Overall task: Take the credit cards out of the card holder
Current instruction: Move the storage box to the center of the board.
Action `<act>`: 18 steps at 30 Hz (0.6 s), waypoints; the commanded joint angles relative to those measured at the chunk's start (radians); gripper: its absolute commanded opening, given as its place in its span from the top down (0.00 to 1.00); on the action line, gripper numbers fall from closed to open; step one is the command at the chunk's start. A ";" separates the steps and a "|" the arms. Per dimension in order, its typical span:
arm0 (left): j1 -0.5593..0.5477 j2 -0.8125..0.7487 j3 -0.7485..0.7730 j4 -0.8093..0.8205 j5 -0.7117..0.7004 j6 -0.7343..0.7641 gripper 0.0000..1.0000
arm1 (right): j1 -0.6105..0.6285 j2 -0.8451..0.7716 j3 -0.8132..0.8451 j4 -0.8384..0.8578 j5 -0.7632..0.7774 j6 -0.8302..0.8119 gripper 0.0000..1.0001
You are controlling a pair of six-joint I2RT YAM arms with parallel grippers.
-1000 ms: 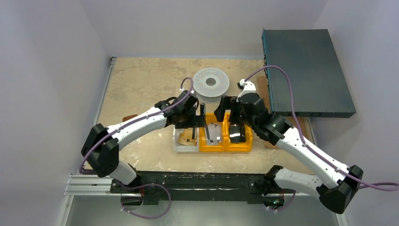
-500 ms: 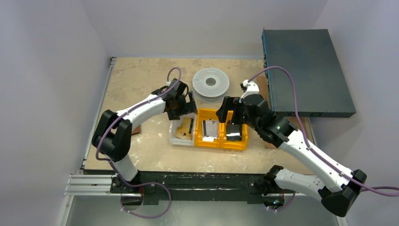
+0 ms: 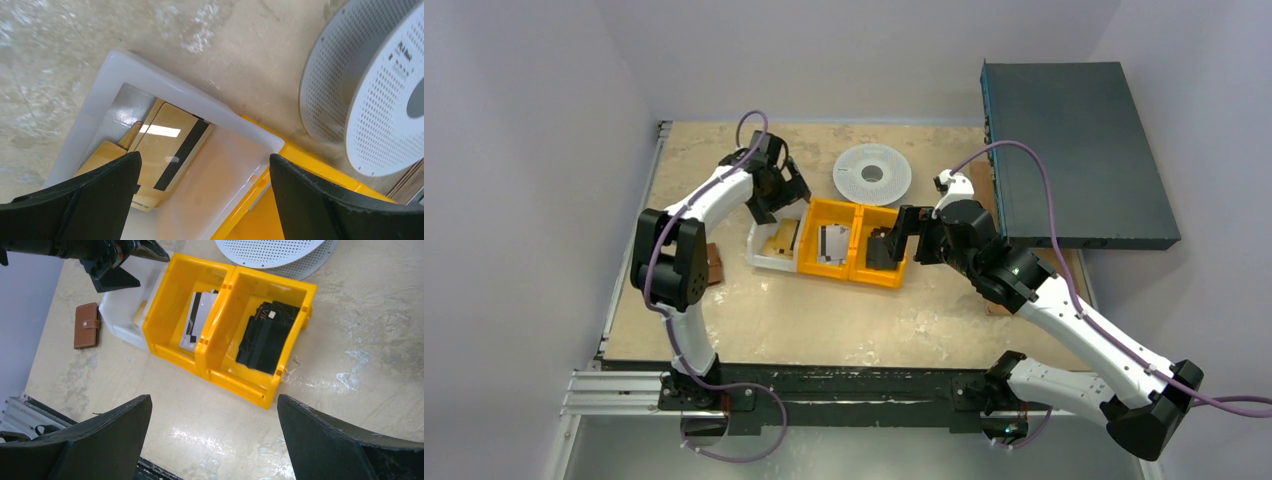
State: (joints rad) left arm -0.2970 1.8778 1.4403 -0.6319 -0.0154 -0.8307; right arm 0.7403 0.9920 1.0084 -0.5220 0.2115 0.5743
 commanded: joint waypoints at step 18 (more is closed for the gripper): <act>0.192 -0.051 0.104 -0.125 -0.042 0.109 0.00 | 0.000 -0.005 -0.024 0.051 -0.061 -0.012 0.01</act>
State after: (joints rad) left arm -0.1028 1.9434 1.5665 -0.7189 -0.0322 -0.7883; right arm 0.7403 0.9882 0.9909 -0.5056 0.1650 0.5747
